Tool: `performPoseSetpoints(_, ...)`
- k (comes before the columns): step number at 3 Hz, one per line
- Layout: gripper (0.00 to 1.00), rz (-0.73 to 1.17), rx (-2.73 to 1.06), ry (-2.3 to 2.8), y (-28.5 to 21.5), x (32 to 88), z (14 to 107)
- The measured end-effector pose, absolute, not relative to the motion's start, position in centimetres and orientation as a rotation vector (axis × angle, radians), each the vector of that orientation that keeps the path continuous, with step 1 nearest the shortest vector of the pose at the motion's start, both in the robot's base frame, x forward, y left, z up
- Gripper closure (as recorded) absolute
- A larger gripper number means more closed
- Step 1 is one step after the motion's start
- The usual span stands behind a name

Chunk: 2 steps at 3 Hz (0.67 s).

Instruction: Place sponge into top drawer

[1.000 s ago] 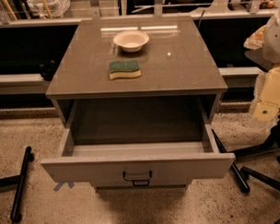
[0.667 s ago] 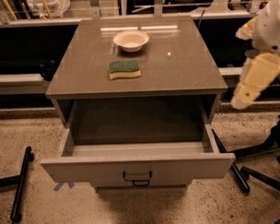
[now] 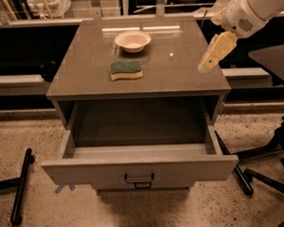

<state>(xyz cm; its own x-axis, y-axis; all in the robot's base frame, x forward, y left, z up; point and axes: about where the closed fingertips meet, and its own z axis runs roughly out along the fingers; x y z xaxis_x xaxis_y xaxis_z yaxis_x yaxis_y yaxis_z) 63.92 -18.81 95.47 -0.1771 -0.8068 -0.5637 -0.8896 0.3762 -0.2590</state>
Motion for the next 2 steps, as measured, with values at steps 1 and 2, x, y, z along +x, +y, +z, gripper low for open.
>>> performPoseSetpoints(1,0.0,0.17,-1.461,2.009,-18.7,63.7,95.4)
performPoseSetpoints(2,0.0,0.193,-1.478,1.989,-17.2,64.4,94.9)
